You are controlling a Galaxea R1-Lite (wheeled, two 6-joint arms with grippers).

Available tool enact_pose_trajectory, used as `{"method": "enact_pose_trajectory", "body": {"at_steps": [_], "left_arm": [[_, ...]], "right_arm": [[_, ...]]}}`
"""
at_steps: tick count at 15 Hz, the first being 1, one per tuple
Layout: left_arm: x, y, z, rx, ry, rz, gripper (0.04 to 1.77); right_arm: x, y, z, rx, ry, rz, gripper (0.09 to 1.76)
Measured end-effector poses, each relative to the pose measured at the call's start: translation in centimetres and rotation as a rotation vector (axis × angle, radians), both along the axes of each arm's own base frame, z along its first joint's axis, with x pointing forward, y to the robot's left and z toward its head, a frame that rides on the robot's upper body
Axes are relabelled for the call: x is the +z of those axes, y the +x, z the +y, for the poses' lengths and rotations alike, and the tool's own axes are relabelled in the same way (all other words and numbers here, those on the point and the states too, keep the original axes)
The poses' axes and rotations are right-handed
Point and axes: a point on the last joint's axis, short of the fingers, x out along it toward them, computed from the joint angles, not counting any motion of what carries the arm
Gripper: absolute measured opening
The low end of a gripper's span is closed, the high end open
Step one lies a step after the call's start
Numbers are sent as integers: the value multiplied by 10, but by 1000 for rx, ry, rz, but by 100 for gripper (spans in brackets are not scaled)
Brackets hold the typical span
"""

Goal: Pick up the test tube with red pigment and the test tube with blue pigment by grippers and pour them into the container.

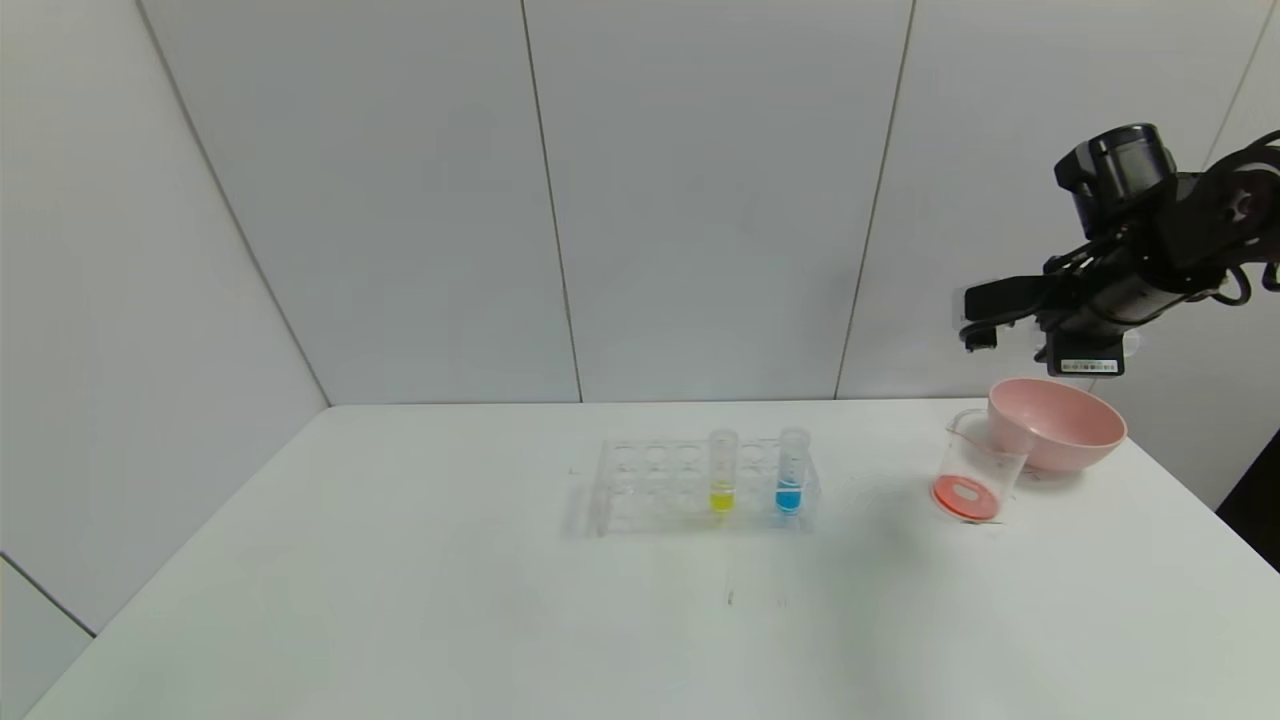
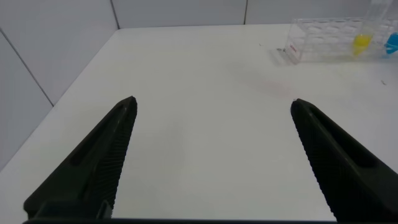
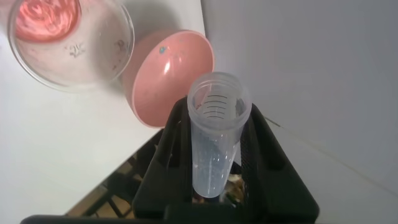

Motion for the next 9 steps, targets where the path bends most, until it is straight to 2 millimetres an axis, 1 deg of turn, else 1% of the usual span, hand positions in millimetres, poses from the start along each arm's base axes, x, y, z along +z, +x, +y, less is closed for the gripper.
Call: {"method": "enact_pose_trajectory", "body": {"at_steps": [2,5,9], "left_arm": [[0,0,0,0,0,0,176],[0,0,0,0,0,0,176],[0,0,0,0,0,0,176]], "right_arm": [[4,-2,-2,-44,135,-38,51],[13,-8,0,-85,387,-78,51],[34,-14,5,-164,759,-183,51]]}}
